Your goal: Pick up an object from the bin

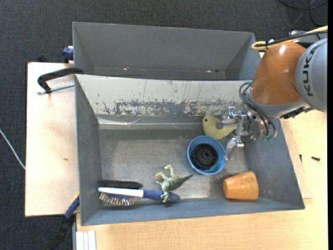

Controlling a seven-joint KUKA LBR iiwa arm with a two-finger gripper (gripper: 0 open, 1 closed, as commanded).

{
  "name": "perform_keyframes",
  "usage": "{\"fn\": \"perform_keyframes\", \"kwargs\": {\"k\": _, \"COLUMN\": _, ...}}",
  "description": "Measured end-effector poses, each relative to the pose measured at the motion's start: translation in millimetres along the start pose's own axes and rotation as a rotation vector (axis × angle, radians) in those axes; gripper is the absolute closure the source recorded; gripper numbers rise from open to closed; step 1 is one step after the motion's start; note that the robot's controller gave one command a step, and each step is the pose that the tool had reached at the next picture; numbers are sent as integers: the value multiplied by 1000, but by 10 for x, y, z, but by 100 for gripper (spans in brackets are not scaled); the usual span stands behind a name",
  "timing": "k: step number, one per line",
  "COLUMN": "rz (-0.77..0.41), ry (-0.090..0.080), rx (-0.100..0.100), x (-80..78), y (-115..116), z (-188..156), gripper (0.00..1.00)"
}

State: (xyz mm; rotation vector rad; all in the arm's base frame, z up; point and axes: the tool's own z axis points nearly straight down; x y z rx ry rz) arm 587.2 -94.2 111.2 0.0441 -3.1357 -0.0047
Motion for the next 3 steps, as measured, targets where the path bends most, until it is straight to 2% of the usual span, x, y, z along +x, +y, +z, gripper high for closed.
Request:
{"fn": "perform_keyframes", "kwargs": {"k": 1, "rz": -70, "ry": -27, "rx": 10, "x": 222, "y": 496, "z": 333, "gripper": 0}}
{"fn": "perform_keyframes", "kwargs": {"k": 2, "rz": -69, "ry": -33, "rx": 9, "x": 205, "y": 491, "z": 321, "gripper": 100}}
{"fn": "perform_keyframes", "kwargs": {"k": 3, "rz": 60, "ry": -22, "rx": 4, "x": 73, "y": 210, "z": -892, "gripper": 100}}
